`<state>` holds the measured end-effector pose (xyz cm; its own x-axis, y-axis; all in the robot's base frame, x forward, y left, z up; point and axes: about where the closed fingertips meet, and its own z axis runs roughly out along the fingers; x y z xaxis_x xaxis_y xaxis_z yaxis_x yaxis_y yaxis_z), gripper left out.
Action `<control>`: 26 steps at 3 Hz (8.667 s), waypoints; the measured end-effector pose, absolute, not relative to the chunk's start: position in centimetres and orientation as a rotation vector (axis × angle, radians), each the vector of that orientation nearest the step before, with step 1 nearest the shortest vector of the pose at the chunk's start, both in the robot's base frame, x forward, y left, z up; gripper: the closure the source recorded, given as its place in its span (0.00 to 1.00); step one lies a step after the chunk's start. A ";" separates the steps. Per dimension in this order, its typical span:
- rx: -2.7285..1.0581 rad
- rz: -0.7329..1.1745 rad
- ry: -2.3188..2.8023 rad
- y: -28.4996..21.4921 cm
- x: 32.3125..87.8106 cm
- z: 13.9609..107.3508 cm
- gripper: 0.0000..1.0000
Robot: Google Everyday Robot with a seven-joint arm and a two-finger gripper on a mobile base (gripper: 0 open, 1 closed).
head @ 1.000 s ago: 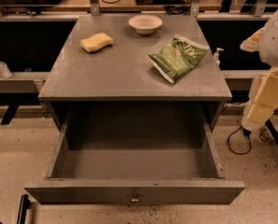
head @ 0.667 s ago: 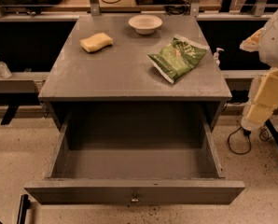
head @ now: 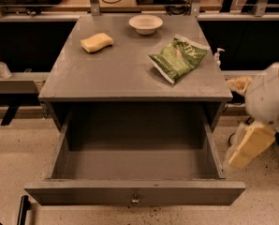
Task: Close top drawer
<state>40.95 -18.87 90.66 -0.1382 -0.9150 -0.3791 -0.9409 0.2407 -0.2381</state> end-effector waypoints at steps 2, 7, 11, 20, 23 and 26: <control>-1.681 0.291 1.927 -17.6 37.6 79.1 0.41; -1.768 0.503 1.936 -17.9 30.9 70.1 1.00; -1.440 0.509 1.961 -12.8 31.6 64.4 1.00; -1.321 0.422 1.747 -9.3 53.2 62.9 1.00; -1.279 0.342 1.715 -11.2 57.0 62.7 1.00; -1.236 0.305 1.730 -14.6 57.4 62.9 1.00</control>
Offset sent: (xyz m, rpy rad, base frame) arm -0.0541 0.0108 -0.1807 0.2622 0.0130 0.1508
